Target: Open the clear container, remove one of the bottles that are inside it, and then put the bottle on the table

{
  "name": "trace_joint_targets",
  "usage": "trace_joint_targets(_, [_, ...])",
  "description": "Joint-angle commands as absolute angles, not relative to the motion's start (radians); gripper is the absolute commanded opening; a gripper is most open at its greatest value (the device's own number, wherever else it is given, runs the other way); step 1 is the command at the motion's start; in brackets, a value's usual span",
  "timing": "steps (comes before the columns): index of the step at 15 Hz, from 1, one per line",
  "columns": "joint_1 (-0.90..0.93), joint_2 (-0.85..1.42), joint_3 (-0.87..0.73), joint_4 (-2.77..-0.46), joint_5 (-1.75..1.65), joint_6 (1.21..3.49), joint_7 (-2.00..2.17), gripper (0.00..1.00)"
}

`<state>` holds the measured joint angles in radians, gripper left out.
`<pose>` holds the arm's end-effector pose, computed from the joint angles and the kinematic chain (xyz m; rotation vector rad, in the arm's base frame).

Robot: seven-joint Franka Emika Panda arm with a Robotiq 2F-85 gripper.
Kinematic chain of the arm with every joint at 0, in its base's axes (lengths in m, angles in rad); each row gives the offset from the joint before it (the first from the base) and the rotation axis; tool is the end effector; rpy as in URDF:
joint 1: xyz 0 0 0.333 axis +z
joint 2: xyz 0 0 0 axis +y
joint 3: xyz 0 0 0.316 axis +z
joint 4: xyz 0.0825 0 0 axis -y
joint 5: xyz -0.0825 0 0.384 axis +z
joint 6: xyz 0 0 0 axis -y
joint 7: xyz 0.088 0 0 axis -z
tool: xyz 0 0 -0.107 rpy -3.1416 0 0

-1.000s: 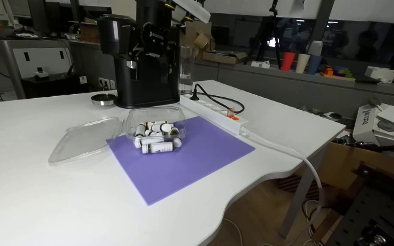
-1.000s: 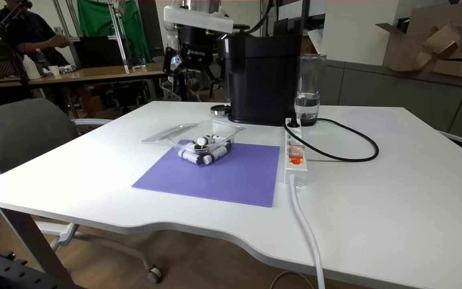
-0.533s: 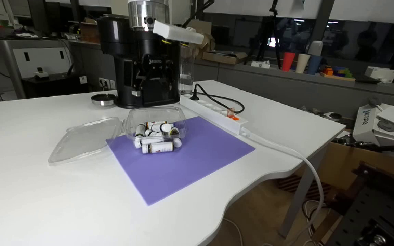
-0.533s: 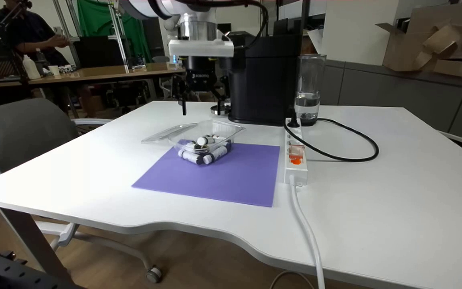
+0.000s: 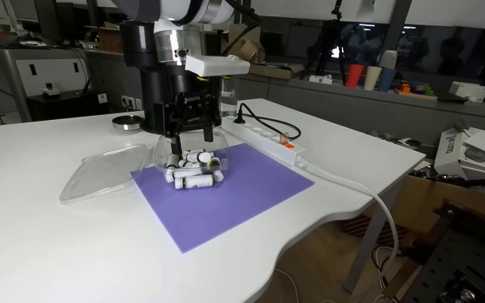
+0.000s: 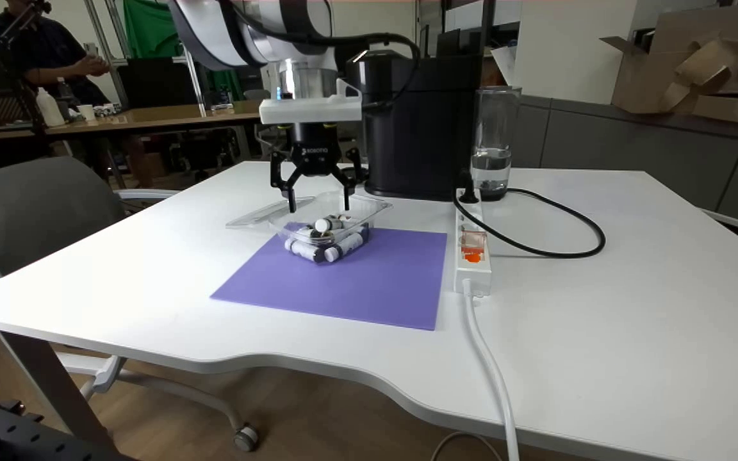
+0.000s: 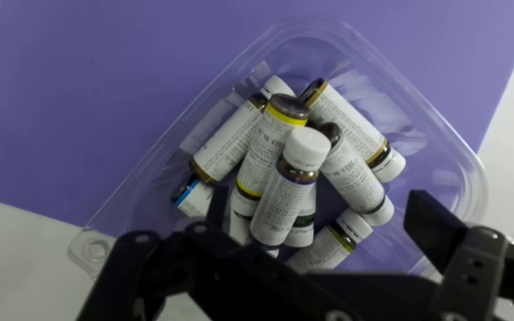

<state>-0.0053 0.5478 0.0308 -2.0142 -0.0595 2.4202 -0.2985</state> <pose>0.5862 0.0147 0.1655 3.0803 0.5734 -0.2237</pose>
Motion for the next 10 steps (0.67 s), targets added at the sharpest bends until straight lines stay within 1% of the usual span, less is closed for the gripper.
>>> trace_joint_targets(1, [0.007, 0.526, 0.023, -2.050, -0.084, 2.427, -0.231, 1.00])
trace_joint_targets(3, [0.008, 0.528, 0.020, -2.055, -0.084, 2.430, -0.220, 0.74])
trace_joint_targets(4, [0.008, 0.528, 0.017, -2.058, -0.084, 2.431, -0.213, 0.68])
trace_joint_targets(5, [0.005, 0.528, 0.017, -2.060, -0.081, 2.430, -0.209, 0.59])
trace_joint_targets(10, [0.000, 0.527, 0.003, -2.073, -0.078, 2.428, -0.184, 0.25])
